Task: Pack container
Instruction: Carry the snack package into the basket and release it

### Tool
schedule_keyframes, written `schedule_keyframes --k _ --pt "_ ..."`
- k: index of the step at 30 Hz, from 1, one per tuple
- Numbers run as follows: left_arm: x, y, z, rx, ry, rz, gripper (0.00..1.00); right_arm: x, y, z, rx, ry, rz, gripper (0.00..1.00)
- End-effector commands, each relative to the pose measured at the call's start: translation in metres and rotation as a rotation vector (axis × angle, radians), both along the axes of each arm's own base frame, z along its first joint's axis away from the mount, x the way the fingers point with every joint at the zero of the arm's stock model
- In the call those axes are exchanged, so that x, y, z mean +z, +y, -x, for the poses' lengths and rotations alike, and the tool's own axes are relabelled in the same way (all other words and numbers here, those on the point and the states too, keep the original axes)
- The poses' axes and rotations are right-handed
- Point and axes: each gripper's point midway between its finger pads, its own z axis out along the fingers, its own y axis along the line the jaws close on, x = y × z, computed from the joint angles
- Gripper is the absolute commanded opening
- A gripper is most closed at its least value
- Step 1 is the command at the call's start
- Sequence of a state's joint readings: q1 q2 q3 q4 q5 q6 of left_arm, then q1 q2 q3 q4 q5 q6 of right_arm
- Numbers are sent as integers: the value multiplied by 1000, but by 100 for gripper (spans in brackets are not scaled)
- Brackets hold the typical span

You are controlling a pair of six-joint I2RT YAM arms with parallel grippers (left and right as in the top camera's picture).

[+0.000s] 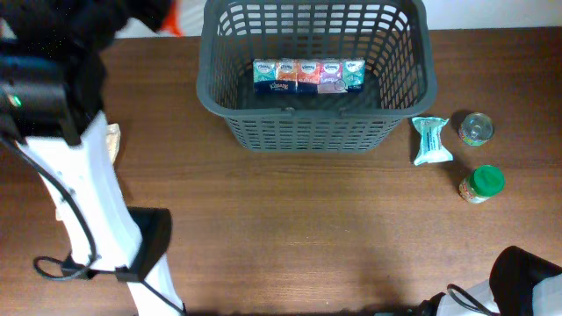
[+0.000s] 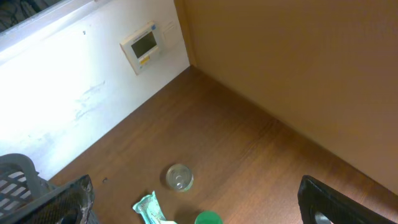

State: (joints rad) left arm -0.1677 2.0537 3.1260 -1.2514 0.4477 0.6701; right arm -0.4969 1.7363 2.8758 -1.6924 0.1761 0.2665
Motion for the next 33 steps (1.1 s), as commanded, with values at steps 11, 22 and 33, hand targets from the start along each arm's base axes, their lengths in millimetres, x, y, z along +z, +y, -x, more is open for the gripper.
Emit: schedule_keyframes --k 11,22,33 --pt "-245 -135 -99 -88 191 -703 2 2 -2 6 -25 -8 2 99" --pt "-352 -151 -110 -66 371 -834 2 2 -2 6 -26 -8 3 99" --pt "-363 -158 -112 -7 460 -694 69 2 -2 6 -25 -8 2 99"
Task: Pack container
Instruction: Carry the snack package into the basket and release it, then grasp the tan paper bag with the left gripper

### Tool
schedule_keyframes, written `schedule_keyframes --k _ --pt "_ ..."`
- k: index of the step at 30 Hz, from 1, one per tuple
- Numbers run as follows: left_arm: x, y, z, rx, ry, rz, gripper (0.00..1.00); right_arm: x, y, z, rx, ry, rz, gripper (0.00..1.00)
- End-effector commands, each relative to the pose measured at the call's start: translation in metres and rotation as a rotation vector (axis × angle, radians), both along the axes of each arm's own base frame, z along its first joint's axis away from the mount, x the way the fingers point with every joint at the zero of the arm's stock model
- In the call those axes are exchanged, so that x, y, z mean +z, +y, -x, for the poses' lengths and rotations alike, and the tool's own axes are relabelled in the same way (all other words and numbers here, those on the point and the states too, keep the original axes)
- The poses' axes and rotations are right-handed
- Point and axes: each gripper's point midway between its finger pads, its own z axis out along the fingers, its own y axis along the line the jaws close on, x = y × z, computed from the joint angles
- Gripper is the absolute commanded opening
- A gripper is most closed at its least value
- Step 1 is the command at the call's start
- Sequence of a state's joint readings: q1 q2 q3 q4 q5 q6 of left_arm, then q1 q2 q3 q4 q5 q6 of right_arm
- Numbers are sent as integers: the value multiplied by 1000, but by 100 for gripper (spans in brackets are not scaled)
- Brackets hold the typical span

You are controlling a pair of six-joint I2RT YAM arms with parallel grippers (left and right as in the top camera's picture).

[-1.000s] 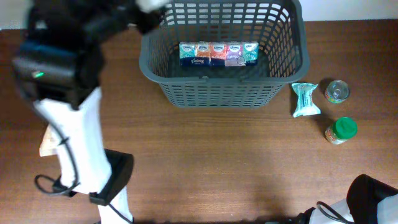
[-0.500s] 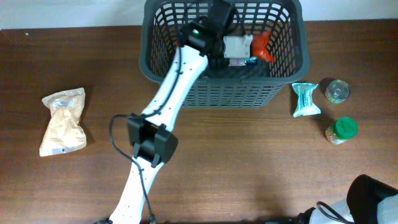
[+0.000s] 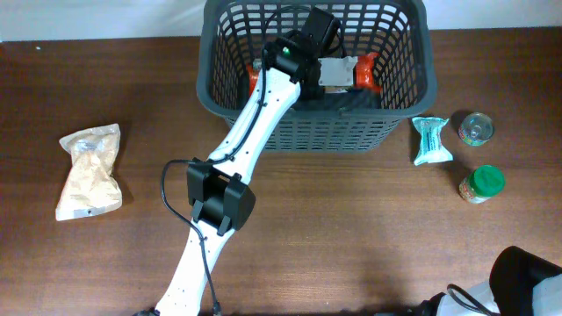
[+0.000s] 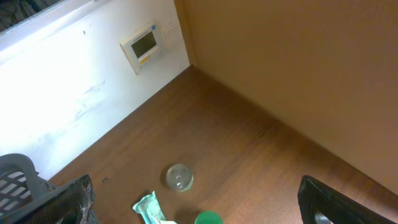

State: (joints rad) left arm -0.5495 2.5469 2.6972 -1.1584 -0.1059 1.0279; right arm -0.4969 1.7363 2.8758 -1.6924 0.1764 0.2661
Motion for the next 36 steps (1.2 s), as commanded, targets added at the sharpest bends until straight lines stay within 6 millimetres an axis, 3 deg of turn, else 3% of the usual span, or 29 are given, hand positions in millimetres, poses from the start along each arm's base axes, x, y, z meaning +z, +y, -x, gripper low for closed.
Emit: schedule_keyframes --k 1,5,7,9,14,17,19,22,24,25,31,36 --pt "39 -5 -4 139 -44 149 75 2 -2 6 -25 -8 2 99" --pt "79 -5 -4 283 -74 309 86 2 -2 6 -25 -8 2 99" --pt "117 6 -2 329 -142 352 86 2 -2 6 -25 -8 2 99" --pt "163 30 1 398 -251 364 86 2 -2 6 -25 -8 2 99" --pt "281 113 35 559 -484 424 86 2 -2 6 -25 -8 2 99" --pt "312 180 60 657 -519 413 80 2 -2 6 -25 -8 2 99" --pt "317 231 70 779 -516 418 79 2 -2 6 -25 -8 2 99" --pt "300 291 79 931 -430 446 79 2 -2 6 -25 -8 2 99" --pt "270 327 86 1033 -308 458 79 2 -2 6 -25 -8 2 99" --pt "259 336 88 1063 -262 468 79 2 -2 6 -25 -8 2 99" --pt "125 419 112 1327 140 380 81 2 -2 6 -25 -8 2 99" --pt "46 472 126 1475 231 338 86 2 -2 6 -25 -8 2 99"
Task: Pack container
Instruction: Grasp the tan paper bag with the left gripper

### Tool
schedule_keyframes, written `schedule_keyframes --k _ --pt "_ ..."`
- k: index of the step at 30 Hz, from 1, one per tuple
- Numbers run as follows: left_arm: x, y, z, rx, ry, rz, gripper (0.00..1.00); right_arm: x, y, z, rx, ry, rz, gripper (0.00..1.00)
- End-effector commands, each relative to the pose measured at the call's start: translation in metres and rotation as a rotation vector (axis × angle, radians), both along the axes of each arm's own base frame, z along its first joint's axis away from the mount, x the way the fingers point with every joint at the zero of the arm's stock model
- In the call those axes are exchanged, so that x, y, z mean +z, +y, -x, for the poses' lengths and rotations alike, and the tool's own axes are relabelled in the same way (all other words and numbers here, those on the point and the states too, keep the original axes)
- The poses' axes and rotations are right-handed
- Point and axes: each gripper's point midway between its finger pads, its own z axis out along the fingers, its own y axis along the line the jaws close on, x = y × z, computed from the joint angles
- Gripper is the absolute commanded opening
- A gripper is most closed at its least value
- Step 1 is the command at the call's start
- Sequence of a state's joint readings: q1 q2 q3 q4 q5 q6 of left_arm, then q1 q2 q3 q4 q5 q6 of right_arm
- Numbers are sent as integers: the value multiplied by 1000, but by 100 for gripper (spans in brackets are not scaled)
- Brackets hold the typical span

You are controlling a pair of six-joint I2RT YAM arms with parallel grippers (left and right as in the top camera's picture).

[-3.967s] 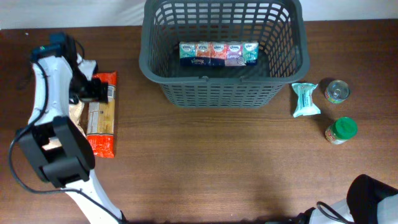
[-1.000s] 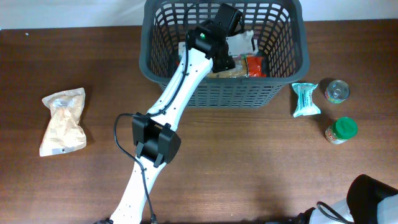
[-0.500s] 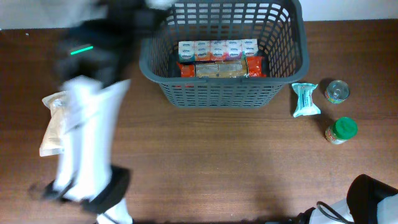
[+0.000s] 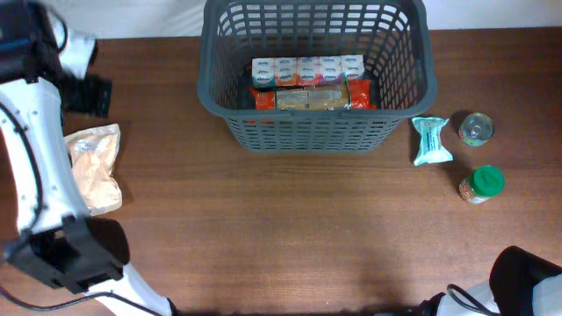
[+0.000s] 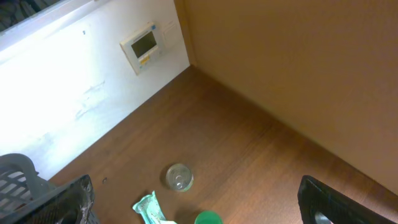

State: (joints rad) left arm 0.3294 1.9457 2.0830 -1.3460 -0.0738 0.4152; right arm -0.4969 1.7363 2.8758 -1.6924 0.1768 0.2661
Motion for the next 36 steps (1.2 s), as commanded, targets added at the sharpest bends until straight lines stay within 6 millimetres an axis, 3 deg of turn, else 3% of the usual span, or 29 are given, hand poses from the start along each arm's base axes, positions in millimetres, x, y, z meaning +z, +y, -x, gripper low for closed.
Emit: schedule_keyframes --k 1,3,4,10,17,25,26,27,28,29,30,36 --pt "-38 29 15 95 30 53 86 2 -2 6 -25 -8 2 99" --pt "-66 49 23 145 48 79 87 2 -2 6 -25 -8 2 99" --pt "-75 54 25 157 52 98 92 2 -2 6 -25 -8 2 99" --pt "-134 85 29 235 90 205 97 2 -2 6 -25 -8 2 99" --pt "-196 79 25 220 137 367 97 2 -2 6 -25 -8 2 99" --pt "-233 66 23 202 205 384 95 2 -2 6 -25 -8 2 99" --pt "-236 66 23 202 214 384 89 2 -2 6 -25 -8 2 99" --pt "-238 65 24 203 219 387 72 2 -2 6 -25 -8 2 99" --pt "-238 65 25 203 222 389 53 2 -2 6 -25 -8 2 99" --pt "-239 65 26 204 226 386 18 2 -2 6 -25 -8 2 99" --pt "-239 66 26 205 228 384 3 2 -2 6 -25 -8 2 99" --pt "-235 64 34 211 265 383 2 2 -2 6 -25 -8 2 99"
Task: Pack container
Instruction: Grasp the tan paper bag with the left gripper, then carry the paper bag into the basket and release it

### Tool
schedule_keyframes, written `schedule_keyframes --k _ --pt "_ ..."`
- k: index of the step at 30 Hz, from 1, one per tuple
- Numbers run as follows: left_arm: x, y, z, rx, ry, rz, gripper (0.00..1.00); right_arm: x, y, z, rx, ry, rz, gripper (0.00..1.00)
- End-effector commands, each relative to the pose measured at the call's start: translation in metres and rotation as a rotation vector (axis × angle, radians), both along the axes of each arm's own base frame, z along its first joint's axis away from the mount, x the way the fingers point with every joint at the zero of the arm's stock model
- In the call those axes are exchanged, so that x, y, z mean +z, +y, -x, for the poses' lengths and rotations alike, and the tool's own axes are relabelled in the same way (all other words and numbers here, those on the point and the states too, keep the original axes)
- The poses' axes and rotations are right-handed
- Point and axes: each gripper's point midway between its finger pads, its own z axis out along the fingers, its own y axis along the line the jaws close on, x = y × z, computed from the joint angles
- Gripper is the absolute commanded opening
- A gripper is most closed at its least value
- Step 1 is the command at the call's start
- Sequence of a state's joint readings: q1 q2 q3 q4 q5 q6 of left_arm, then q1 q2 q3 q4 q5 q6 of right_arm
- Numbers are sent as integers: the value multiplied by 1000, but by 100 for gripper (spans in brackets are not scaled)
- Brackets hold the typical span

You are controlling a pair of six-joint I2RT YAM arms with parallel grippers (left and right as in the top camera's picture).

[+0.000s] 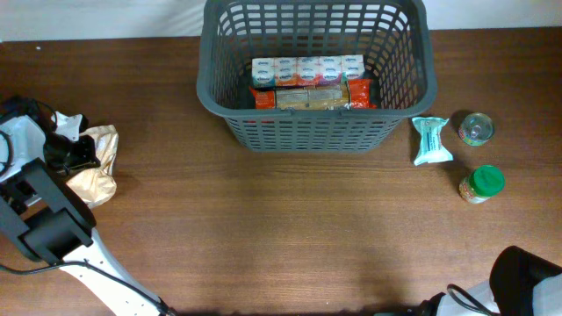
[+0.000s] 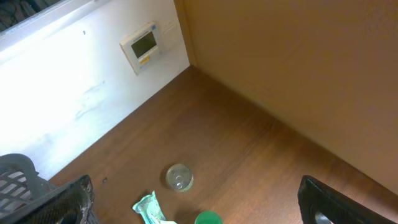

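Note:
The grey basket [image 1: 404, 105] at the back holds a row of tissue packs [image 1: 307, 69] and an orange-ended package [image 1: 309, 96] in front of them. At the far left lies a beige bag [image 1: 97, 167], bunched up, and my left gripper [image 1: 74, 151] is shut on its left edge. Right of the basket lie a teal packet [image 1: 431, 140], a can [image 1: 476, 128] and a green-lidded jar [image 1: 481, 183]. My right gripper [image 2: 196, 202] hangs open, high above these three; its fingers [image 2: 69, 200] stand wide apart.
The right arm's base [image 1: 527, 281] sits at the table's front right corner. A white wall with a small thermostat [image 2: 144, 45] and a tan panel bound the right side. Bare brown tabletop [image 1: 290, 228] stretches in front of the basket.
My left gripper was in the air up and left of the beige bag; now it is down on the bag's left edge, and the bag is bunched and shorter. The right arm is unchanged.
The basket first held only the tissue row, with my left arm over the table's left side. Then the left gripper was inside the basket with the orange-ended package. Then that package lay in the basket and the arm was back at the left; now it grips the bag.

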State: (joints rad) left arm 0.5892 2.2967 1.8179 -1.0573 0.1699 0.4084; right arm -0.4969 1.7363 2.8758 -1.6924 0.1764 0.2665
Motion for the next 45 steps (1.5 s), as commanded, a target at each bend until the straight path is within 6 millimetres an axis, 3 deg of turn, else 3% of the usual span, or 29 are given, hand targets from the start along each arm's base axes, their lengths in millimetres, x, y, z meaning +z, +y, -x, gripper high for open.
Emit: schedule_keyframes --k 1,4,7,11,15,17,18,21,24,27,31,37,40,45 --pt "-18 -8 12 -14 74 34 2 2 -2 6 -25 -8 2 99" --pt "6 -11 -1 -12 26 76 1 2 -2 6 -25 -8 2 99" --pt "57 -16 -27 -20 -89 120 1 2 -2 6 -25 -8 2 99" --pt "162 -29 -70 -70 -371 170 1 2 -2 6 -25 -8 2 99" --pt "292 -62 -93 -203 -727 174 1 2 -2 6 -25 -8 2 99" --pt "350 -86 -93 -290 -872 121 1 2 -2 6 -25 -8 2 99" --pt "399 -116 -89 -387 -996 51 1 2 -2 6 -25 -8 2 99" --pt "466 -179 -82 -595 -1198 -77 2 2 -2 6 -25 -8 2 99" --pt "500 -238 -79 -713 -1308 -181 2 2 -2 6 -25 -8 2 99" --pt "503 -304 -78 -868 -1348 -221 2 2 -2 6 -25 -8 2 99" --pt "465 -393 -85 -1102 -1274 -311 2 2 -2 6 -25 -8 2 99" --pt "375 -467 -106 -1354 -1024 -585 2 2 -2 6 -25 -8 2 99" --pt "324 -500 -114 -1464 -941 -576 1 2 -2 6 -25 -8 2 99" --pt "239 -532 -119 -1555 -795 -494 2 2 -2 6 -25 -8 2 99"
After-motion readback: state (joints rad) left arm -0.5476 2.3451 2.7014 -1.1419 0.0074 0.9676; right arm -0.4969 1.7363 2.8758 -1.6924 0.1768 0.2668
